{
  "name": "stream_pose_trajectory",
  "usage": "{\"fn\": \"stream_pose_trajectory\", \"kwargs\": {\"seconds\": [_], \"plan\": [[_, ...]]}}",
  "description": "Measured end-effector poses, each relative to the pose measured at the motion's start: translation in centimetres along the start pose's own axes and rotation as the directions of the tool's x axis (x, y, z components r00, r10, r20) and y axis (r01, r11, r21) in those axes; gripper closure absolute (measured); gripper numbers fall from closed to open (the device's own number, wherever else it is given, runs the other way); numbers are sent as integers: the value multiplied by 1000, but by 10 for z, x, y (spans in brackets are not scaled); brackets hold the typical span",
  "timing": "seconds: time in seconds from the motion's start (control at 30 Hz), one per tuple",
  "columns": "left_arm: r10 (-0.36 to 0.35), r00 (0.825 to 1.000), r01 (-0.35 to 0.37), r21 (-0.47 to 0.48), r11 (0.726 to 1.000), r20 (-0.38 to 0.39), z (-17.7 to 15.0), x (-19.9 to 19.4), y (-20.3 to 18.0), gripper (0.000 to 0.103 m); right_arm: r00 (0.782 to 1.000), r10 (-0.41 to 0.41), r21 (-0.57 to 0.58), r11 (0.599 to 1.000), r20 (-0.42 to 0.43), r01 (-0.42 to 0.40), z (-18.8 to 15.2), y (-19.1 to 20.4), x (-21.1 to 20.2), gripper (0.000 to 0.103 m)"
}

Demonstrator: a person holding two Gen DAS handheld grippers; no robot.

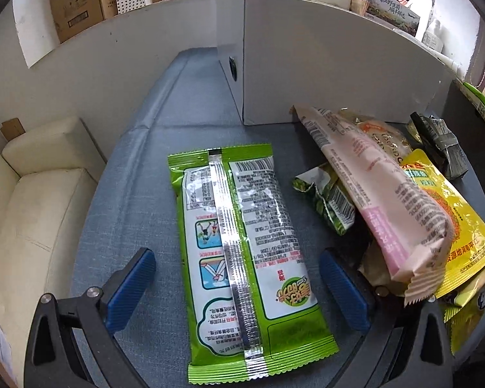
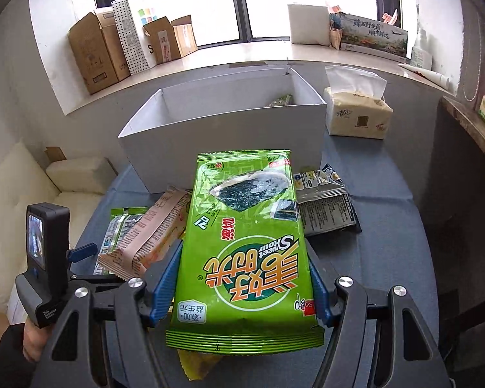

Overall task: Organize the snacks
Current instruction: 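Lift both green packets over the white box and drop them inside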

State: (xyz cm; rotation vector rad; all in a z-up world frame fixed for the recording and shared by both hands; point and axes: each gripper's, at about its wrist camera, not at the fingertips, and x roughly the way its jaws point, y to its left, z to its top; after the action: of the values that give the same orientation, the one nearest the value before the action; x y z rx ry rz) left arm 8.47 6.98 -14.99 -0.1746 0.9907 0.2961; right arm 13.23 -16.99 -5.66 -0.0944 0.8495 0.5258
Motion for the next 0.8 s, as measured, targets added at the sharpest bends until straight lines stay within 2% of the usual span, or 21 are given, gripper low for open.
{"fn": "stream_pose_trajectory", "kwargs": {"seconds": [0.03, 0.1, 0.13, 0.23, 0.33, 0.6, 0.7, 0.8], "plan": [[2, 1000, -2, -1, 1000, 5, -2, 0, 2, 1, 1000, 4, 1, 1000, -4, -4, 0, 1, 1, 31], [-10, 1000, 10, 4, 1000, 13, -2, -4, 2, 8, 1000, 8, 0, 1000, -6, -8, -1, 1, 2, 31], [2, 1000, -2, 5, 1000, 26, -4, -6, 3, 29, 1000, 8, -1, 1000, -7, -8, -2, 1, 2, 31], [-14, 1000, 14, -6, 1000, 16, -5, -10, 10, 36, 1000, 14, 0, 1000, -9, -14, -2, 0, 2, 31], [-27, 999, 28, -15, 1000, 34, -6, -23, 15, 36, 1000, 16, 0, 1000, -9, -16, -3, 0, 2, 31], [-22, 988, 20, 14, 1000, 153, -2, -89, 20, 35, 999, 39, -8, 999, 4, -39, -2, 2, 0, 31], [-61, 978, 58, 18, 998, 199, 10, -113, 22, 35, 998, 57, -4, 998, 17, -57, 1, 1, -3, 31], [-64, 967, 53, 50, 997, 248, 32, -130, 19, 35, 998, 63, 2, 998, 30, -63, 10, -2, -5, 31]]}}
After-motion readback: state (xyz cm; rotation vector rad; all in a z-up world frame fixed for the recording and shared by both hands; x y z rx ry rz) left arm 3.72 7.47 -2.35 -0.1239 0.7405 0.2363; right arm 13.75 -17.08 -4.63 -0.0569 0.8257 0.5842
